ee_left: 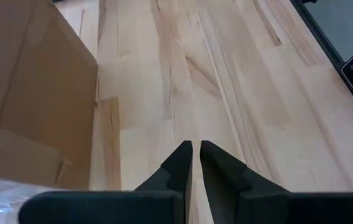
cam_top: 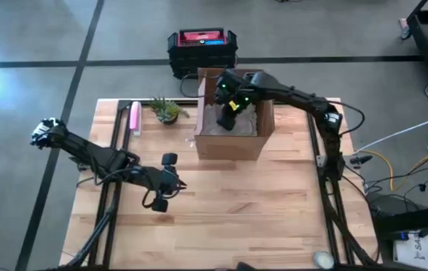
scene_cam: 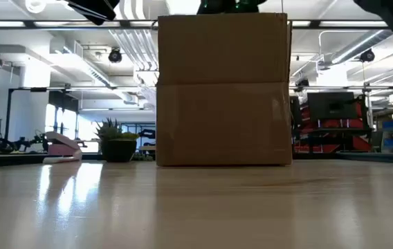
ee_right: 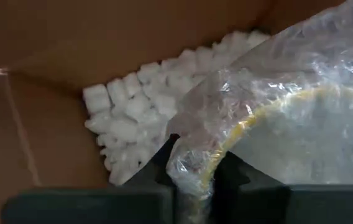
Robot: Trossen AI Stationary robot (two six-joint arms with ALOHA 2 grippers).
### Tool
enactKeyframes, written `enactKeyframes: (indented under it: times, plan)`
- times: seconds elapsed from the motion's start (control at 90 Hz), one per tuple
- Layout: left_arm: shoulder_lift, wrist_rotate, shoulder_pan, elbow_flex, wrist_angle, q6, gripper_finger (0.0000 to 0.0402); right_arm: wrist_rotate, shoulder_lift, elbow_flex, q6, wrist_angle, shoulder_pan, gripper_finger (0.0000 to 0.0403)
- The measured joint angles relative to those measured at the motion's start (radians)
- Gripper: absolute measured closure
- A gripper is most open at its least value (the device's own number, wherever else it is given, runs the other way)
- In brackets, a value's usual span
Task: Wrap mug
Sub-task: Put the wrapped orange mug into the cardboard box, then return to Home Position
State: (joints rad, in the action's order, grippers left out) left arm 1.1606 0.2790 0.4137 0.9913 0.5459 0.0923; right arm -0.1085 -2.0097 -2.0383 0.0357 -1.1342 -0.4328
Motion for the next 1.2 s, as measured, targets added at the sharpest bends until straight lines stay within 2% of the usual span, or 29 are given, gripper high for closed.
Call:
enactKeyframes:
  times: [0.289,0.422,0.567,0.744,0.889,1.044,1.2]
  plan:
    - [0.000,0.000,0.000,0.000,-0.005,0.002,0.0381,-0.006,-0.027,-0.022,0.020,-0.046,0.007,0.0206]
    - [-0.005,0.001,0.000,0.000,-0.013,-0.003,0.0381,-0.003,0.060,-0.077,0.019,-0.098,0.013,0.0169]
    - [-0.029,0.002,-0.001,0.000,-0.012,-0.005,0.0381,-0.004,0.183,-0.087,0.015,-0.115,0.035,0.0146]
    - [-0.078,0.002,-0.002,0.000,-0.004,-0.008,0.0381,0.004,0.354,-0.038,0.049,-0.126,0.078,0.0136]
    - [-0.118,0.003,-0.006,-0.004,-0.004,-0.037,0.0381,0.006,0.475,0.080,0.077,-0.125,0.128,0.0143]
    - [-0.183,0.003,-0.036,-0.047,-0.034,-0.043,0.0381,0.073,0.654,0.316,0.095,-0.004,0.199,0.0170]
    - [-0.283,0.002,-0.089,-0.183,-0.173,-0.042,0.0381,0.085,0.833,0.619,0.116,0.229,0.271,0.0206]
